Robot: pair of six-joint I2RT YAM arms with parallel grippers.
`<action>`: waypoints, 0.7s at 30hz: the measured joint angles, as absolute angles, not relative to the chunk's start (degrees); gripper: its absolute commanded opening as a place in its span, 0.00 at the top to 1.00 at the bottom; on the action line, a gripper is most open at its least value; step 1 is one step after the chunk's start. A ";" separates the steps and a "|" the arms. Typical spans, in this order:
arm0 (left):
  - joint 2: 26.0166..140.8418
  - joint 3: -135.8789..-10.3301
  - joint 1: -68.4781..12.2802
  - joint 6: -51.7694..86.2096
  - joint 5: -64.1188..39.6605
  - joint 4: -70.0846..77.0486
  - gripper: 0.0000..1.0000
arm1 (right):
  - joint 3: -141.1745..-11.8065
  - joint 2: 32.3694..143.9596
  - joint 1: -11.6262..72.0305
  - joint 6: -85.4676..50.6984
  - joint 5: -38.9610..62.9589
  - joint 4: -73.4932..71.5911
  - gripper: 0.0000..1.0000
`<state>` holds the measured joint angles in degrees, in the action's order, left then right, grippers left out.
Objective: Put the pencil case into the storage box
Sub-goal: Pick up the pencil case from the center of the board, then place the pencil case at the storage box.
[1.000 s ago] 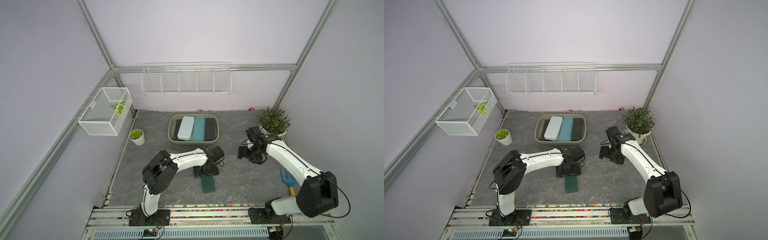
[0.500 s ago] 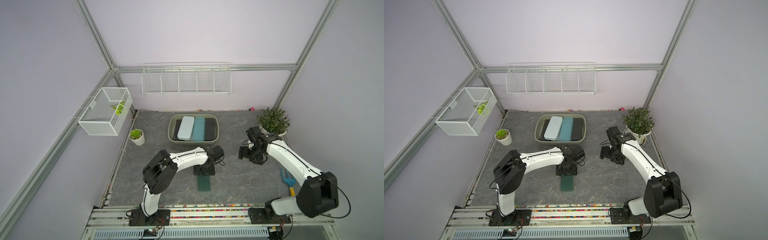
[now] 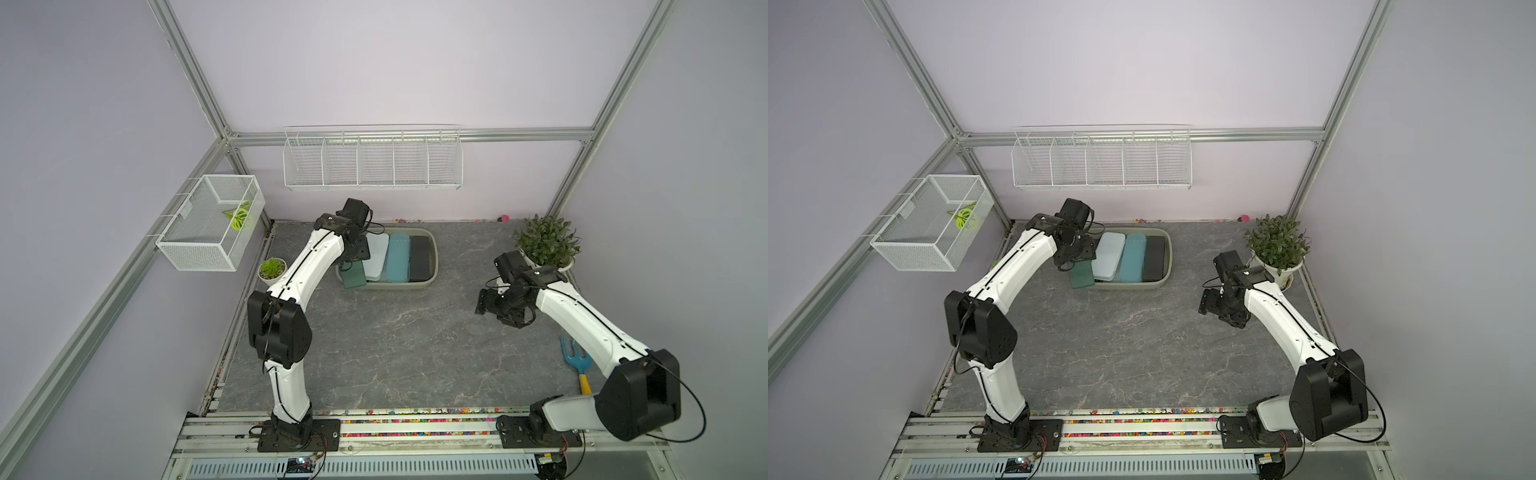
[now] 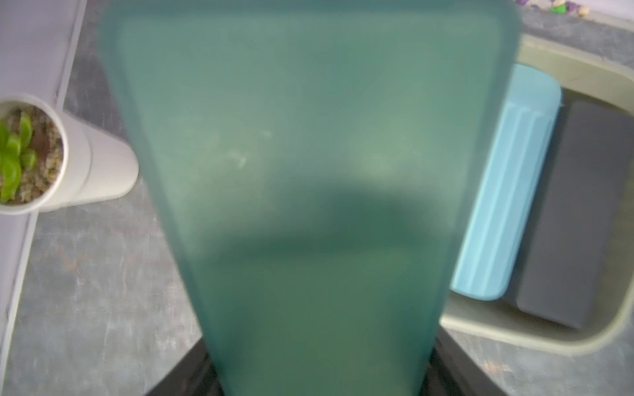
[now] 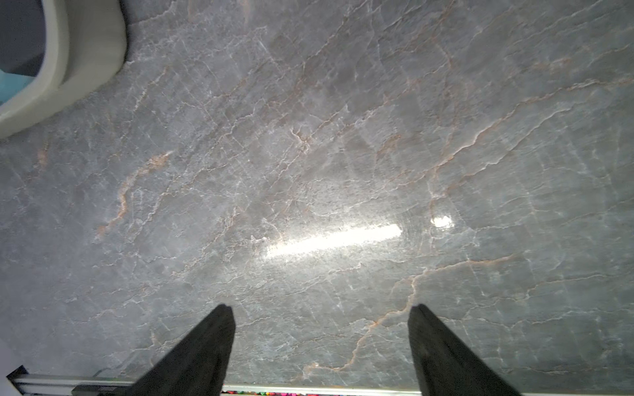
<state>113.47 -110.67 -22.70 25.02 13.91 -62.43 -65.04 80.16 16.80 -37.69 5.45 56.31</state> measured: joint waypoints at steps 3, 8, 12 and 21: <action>120.75 -117.23 -21.67 21.78 14.59 -61.87 0.44 | -66.06 80.93 16.86 -38.15 6.28 55.48 0.16; 131.15 -128.84 -20.88 17.56 17.10 -62.24 0.44 | -67.42 82.37 17.19 -39.03 7.46 53.93 0.16; 136.22 -135.68 -20.53 14.22 19.73 -62.89 0.42 | -67.92 83.46 17.34 -39.22 7.86 53.54 0.16; 138.17 -137.03 -17.54 8.36 19.09 -63.11 0.42 | -69.28 86.59 17.39 -39.20 8.56 53.52 0.17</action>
